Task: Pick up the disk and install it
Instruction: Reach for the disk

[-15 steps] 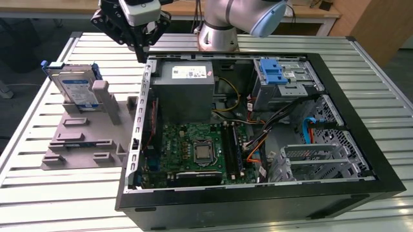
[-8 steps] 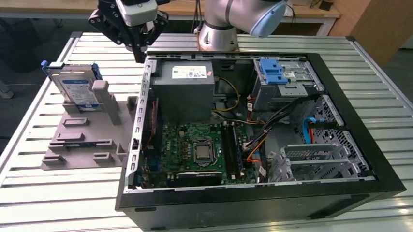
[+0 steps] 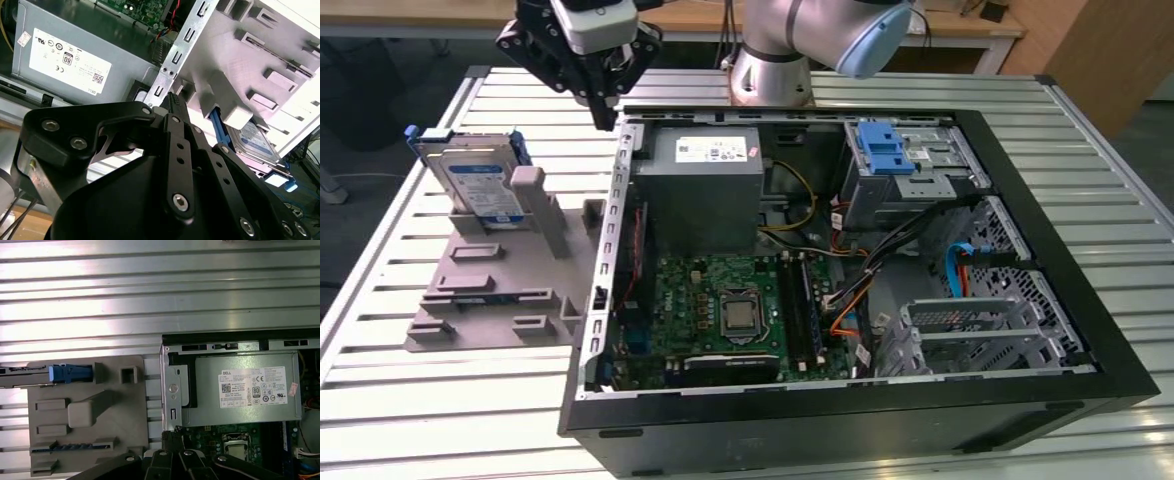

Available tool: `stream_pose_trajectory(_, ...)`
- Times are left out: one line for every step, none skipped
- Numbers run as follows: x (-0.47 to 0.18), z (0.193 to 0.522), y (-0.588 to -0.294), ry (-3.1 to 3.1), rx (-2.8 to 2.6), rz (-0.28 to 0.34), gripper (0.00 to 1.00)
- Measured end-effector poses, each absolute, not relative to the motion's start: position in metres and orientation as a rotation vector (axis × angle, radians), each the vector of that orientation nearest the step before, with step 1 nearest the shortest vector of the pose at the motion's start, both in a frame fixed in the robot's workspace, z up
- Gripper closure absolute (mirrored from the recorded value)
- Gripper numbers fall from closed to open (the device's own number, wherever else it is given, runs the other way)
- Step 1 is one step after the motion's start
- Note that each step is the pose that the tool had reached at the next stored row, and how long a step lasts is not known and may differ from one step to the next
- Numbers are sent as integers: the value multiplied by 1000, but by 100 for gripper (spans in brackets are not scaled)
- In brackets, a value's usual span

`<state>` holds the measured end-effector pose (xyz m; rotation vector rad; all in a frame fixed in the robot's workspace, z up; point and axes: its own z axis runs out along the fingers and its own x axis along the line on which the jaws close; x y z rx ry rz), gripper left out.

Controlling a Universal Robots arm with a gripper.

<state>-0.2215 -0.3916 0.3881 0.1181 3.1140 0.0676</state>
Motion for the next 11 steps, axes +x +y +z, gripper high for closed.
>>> stream_pose_trajectory(-222, 388, -392, 3114, 118, 68, 89)
stream_pose_trajectory(-223, 388, -392, 3114, 118, 68, 89)
stream_pose_trajectory(-223, 388, -392, 3114, 118, 68, 89)
stream_pose_trajectory(-224, 388, -392, 3114, 118, 68, 89)
stream_pose_trajectory(-225, 388, -391, 3114, 118, 68, 89)
stream_pose_trajectory(-225, 388, -391, 3114, 118, 68, 89)
stream_pose_trajectory(-226, 388, -391, 3114, 118, 68, 89)
stream_pose_trajectory(-226, 388, -391, 3114, 118, 68, 89)
stream_pose_trajectory(-227, 388, -391, 3114, 118, 68, 89)
stream_pose_trajectory(-228, 388, -391, 3114, 118, 68, 89)
stream_pose_trajectory(-228, 388, -391, 3114, 118, 68, 89)
